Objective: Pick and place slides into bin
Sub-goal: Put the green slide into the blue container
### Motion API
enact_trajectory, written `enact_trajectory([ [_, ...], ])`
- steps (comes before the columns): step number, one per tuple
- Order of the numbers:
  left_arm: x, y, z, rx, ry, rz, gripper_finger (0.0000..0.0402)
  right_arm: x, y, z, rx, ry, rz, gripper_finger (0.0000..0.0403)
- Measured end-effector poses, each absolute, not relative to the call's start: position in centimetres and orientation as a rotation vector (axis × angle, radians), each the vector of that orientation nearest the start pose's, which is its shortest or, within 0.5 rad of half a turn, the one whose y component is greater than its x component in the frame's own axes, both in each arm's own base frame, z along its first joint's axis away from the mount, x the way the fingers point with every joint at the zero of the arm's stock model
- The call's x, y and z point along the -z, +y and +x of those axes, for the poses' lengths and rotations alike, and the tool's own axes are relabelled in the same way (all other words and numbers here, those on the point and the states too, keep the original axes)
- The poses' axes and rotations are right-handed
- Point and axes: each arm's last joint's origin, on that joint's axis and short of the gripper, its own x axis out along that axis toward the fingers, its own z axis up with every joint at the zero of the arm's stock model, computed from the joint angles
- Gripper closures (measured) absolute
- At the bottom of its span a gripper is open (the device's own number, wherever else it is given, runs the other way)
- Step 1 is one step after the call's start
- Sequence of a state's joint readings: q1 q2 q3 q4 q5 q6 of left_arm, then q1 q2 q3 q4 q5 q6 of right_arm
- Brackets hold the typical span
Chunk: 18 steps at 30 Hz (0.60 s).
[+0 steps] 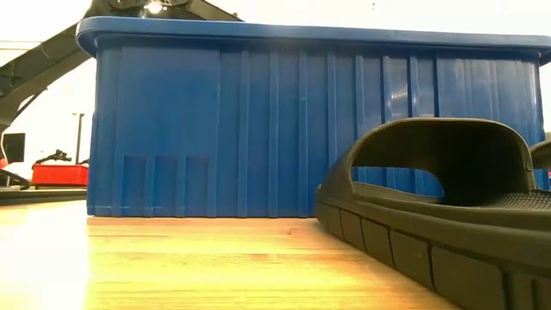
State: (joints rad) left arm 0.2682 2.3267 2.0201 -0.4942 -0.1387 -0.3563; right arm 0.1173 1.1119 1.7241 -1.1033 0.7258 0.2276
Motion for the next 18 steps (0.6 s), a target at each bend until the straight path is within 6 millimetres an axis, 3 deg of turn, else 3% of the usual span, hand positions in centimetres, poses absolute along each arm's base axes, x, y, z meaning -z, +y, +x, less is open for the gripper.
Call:
enact_trajectory([
  [5,-22.2,14.1,49.8,-0.494,0.716,-0.318,0.0153,-48.8,-0.2,14.9,0.643,0.382,0.013,0.0179],
  [12,-22.1,13.8,49.7,-0.401,0.759,-0.299,0.0153,-48.9,-0.2,14.7,0.642,0.38,0.011,0.0179],
  [18,-21.8,14.0,49.5,-0.478,0.791,-0.176,0.0153,-48.9,-0.2,14.7,0.65,0.378,0.009,0.0179],
])
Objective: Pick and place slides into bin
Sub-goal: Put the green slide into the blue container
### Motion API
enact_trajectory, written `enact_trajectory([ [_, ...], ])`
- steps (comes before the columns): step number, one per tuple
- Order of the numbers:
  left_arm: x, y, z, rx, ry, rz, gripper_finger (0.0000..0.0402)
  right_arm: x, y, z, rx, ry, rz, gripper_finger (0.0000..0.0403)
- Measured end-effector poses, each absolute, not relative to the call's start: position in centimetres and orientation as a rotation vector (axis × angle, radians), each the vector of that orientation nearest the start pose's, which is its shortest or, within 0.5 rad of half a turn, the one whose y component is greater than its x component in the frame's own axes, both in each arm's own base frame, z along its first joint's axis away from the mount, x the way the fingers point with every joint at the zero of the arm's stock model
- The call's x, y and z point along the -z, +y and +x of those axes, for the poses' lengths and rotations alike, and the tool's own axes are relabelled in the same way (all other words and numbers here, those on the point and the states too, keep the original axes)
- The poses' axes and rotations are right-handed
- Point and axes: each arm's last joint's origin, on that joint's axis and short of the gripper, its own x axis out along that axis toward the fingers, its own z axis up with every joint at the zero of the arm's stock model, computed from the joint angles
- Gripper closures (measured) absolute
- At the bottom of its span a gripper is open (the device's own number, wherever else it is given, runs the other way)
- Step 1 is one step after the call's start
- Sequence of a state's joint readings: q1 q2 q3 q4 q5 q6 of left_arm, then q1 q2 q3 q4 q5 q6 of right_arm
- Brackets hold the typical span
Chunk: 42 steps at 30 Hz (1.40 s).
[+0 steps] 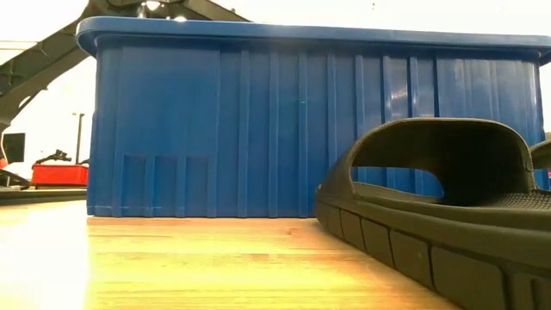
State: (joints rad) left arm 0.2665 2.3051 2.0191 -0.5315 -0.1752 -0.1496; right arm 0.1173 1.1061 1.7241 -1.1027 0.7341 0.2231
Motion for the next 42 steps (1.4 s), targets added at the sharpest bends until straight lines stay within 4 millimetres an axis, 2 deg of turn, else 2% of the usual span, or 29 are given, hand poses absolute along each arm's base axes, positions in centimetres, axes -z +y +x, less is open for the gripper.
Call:
enact_trajectory([
  [8,-21.2,14.5,49.2,-0.592,0.824,-0.037,0.0153,-48.9,-0.2,14.7,0.65,0.377,0.009,0.0179],
  [13,-21.4,15.0,49.3,-0.733,0.782,0.022,0.0153,-48.9,-0.2,14.7,0.65,0.377,0.01,0.0179],
  [20,-21.9,15.2,49.9,-0.768,0.676,0.018,0.0153,-48.9,-0.2,14.7,0.65,0.373,0.015,0.0179],
  [28,-21.3,13.2,50.2,-0.679,0.71,0.011,0.0153,-48.9,-0.2,14.7,0.65,0.371,0.015,0.0179],
  [31,-21.6,12.3,50.4,-0.634,0.693,-0.062,0.0153,-48.9,-0.2,14.7,0.65,0.373,0.011,0.0179],
  [34,-22.6,11.6,50.5,-0.55,0.656,-0.175,0.0153,-49.0,-0.2,14.5,0.646,0.375,-0.007,0.0179],
  [37,-24.8,10.9,50.1,-0.433,0.609,-0.259,0.0163,-49.1,-0.3,14.2,0.645,0.367,-0.005,0.0179],
  [42,-29.2,9.5,48.9,-0.232,0.543,-0.29,0.0213,-49.4,-0.4,13.6,0.639,0.352,-0.024,0.0179],
])
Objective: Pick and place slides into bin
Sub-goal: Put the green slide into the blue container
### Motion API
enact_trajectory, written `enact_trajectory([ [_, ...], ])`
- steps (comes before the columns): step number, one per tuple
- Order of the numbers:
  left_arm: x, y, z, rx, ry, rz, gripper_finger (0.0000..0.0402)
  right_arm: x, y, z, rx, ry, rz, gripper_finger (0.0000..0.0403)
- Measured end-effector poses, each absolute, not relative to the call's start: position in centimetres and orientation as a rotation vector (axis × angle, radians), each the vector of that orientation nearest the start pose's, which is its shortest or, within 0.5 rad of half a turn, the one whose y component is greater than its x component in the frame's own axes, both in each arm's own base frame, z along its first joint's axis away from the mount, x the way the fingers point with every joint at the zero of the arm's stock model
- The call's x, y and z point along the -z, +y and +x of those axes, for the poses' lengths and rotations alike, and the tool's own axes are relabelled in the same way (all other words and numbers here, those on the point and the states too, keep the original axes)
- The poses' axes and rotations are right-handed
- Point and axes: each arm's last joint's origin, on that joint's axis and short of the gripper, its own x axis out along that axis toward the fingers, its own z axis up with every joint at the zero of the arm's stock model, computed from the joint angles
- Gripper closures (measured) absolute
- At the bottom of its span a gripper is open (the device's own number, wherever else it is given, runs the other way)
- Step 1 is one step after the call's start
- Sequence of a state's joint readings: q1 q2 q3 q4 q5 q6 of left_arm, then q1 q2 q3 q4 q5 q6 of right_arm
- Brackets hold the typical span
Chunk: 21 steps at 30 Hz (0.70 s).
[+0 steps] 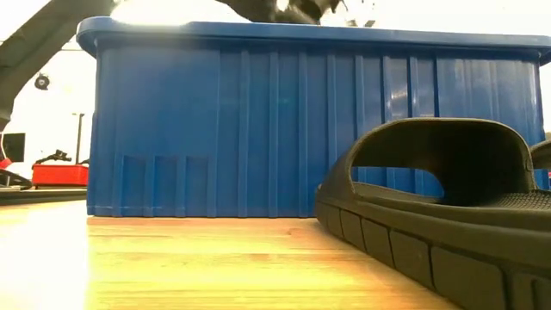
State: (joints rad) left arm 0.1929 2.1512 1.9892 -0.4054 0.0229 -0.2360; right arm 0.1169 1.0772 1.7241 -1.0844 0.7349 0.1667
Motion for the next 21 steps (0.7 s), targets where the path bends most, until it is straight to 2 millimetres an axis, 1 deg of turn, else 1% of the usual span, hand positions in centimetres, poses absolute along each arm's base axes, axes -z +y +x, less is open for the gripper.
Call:
enact_trajectory([
  [3,-32.6,8.8,47.5,-0.114,0.48,-0.304,0.0255,-49.5,-0.4,13.6,0.636,0.343,-0.031,0.0179],
  [7,-37.1,7.9,45.0,-0.009,0.393,-0.293,0.0315,-49.6,-0.3,13.6,0.635,0.336,-0.028,0.0179],
  [11,-41.3,7.0,42.0,0.095,0.309,-0.221,0.037,-49.6,-0.3,13.7,0.631,0.322,0.0,0.0179],
  [13,-43.4,6.6,40.1,0.11,0.273,-0.175,0.0392,-49.7,-0.2,13.8,0.606,0.305,0.037,0.0179],
  [16,-46.1,6.0,37.0,0.12,0.24,-0.116,0.0394,-50.0,0.0,14.0,0.496,0.276,0.093,0.0179],
  [18,-47.4,5.6,34.9,0.123,0.246,-0.08,0.039,-50.2,0.4,14.4,0.39,0.263,0.129,0.0179],
  [19,-48.1,5.4,33.7,0.125,0.245,-0.062,0.039,-50.3,0.5,14.7,0.334,0.256,0.154,0.0179],
  [21,-49.0,4.9,31.4,0.13,0.278,-0.038,0.0389,-50.4,1.0,15.6,0.224,0.254,0.203,0.0179],
])
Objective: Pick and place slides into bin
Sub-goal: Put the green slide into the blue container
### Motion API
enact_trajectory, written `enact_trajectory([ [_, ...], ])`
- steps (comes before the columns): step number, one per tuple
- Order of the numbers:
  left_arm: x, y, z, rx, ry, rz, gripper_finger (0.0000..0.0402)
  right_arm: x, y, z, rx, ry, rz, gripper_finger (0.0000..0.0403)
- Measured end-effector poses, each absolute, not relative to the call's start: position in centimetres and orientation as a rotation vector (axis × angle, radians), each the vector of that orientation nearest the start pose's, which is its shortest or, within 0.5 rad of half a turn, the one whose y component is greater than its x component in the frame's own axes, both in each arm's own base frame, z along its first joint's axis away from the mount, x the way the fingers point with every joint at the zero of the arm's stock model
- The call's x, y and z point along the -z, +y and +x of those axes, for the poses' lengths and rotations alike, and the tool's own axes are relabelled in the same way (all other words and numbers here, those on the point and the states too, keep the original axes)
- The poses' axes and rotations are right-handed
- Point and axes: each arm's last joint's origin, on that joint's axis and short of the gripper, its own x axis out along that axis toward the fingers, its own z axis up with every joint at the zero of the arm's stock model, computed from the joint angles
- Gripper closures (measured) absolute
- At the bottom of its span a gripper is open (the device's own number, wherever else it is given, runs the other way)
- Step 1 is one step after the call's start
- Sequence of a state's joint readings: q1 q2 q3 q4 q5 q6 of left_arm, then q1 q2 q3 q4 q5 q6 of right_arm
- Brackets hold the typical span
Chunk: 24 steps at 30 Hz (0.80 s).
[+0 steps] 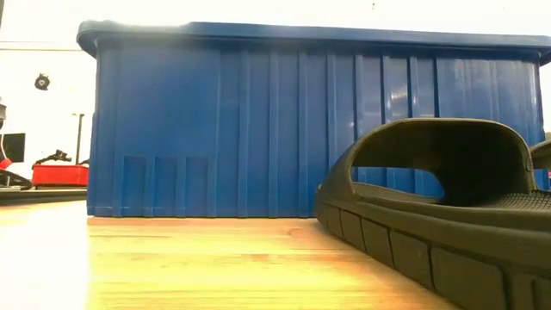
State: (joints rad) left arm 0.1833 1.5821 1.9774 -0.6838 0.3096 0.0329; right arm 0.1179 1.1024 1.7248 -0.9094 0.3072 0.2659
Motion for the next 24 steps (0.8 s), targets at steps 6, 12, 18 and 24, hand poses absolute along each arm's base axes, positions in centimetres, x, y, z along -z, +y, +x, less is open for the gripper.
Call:
enact_trajectory([
  [6,-50.5,3.8,25.1,0.139,0.376,-0.002,0.0389,-49.3,2.8,19.3,0.083,0.325,0.275,0.0179],
  [12,-50.1,3.0,21.3,0.143,0.432,0.008,0.0389,-47.3,6.0,23.0,0.003,0.417,0.27,0.0179],
  [18,-48.3,2.7,18.5,0.107,0.451,0.037,0.0389,-45.7,9.8,25.2,-0.076,0.491,0.27,0.0179],
  [24,-46.1,2.7,17.6,0.046,0.441,0.05,0.0389,-45.5,11.7,25.9,0.045,0.545,0.278,0.0179],
])
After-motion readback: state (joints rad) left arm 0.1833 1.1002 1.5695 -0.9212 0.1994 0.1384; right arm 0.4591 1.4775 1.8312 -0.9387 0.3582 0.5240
